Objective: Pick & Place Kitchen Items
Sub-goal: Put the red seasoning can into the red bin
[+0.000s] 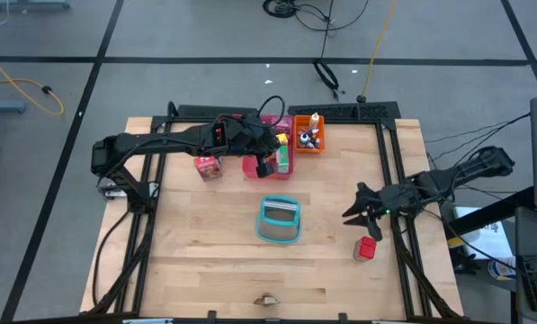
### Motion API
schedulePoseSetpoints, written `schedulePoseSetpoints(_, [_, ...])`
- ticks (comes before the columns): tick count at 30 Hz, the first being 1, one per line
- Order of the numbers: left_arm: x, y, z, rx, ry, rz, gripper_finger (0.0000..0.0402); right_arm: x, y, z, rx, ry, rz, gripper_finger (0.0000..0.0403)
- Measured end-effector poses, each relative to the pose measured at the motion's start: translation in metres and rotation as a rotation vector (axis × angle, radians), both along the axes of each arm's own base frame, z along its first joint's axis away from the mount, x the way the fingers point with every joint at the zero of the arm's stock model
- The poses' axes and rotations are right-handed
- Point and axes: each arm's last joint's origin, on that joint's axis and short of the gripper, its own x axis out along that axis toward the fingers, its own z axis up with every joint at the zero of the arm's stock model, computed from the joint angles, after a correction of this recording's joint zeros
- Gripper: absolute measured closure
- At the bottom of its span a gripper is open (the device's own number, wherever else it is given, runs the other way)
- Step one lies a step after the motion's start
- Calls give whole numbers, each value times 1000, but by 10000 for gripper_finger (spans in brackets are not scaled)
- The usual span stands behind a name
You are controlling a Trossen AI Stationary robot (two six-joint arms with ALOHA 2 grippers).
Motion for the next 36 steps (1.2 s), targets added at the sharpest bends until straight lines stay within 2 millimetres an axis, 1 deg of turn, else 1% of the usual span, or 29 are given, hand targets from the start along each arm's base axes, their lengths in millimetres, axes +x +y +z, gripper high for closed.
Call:
schedulePoseSetpoints(5, [0,0,0,-1,-1,1,380,6,18,11,54,-99,94,323])
schedulePoseSetpoints(8, [0,0,0,-2,-1,2,380,12,30,27,20,-151,140,344])
schedulePoseSetpoints(11, [0,0,0,-3,-1,2,380,21,45,41,-35,-136,180,361])
schedulePoseSetpoints(13, [0,0,0,-4,-2,3,380,28,55,51,-74,-85,205,368])
schedulePoseSetpoints(16, [0,0,0,-4,-2,3,380,37,68,66,-137,39,179,375])
schedulePoseSetpoints(21, [0,0,0,-2,-1,1,380,52,93,93,-154,211,138,379])
schedulePoseSetpoints(24, [0,0,0,0,0,0,380,56,101,106,-174,357,78,384])
schedulePoseSetpoints(27, [0,0,0,0,0,0,380,55,101,107,-152,538,-34,390])
schedulePoseSetpoints(31, [0,0,0,4,2,-3,380,55,100,101,46,731,-233,396])
schedulePoseSetpoints(33, [0,0,0,9,4,-7,380,52,101,96,109,816,-304,392])
schedulePoseSetpoints(36, [0,0,0,15,5,-11,380,47,99,83,140,925,-402,380])
